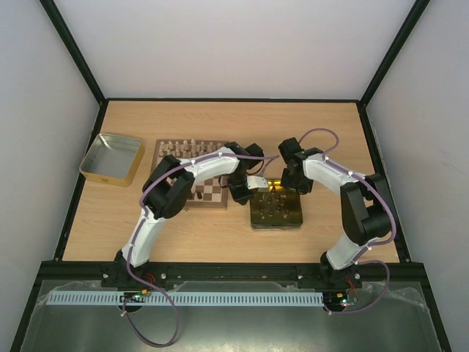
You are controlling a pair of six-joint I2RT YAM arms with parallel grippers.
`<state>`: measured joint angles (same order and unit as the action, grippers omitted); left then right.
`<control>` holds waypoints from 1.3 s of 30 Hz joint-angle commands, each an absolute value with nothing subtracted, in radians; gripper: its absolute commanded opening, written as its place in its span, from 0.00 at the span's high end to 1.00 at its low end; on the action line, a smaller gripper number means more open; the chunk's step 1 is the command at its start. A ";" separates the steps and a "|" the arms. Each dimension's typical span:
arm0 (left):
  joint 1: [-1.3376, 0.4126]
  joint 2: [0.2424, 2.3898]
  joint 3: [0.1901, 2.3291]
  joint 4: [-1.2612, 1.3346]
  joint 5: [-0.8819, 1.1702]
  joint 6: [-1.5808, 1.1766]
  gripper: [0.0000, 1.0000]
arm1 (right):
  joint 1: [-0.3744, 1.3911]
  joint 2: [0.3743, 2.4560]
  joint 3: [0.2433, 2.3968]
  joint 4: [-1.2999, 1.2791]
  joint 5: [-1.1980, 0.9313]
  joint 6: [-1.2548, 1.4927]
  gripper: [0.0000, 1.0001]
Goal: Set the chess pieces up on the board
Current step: Move the storage box to the center of the board.
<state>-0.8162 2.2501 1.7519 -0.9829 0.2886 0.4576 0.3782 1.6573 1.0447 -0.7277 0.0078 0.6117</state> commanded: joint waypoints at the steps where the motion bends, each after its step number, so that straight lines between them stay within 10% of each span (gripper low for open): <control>1: -0.848 2.230 1.787 -0.961 0.329 0.438 0.98 | 0.383 1.599 1.016 -0.739 -0.003 0.618 0.63; 39: -0.953 2.345 2.011 -1.028 0.349 0.426 0.98 | 0.272 1.479 0.943 -0.817 0.111 0.622 0.29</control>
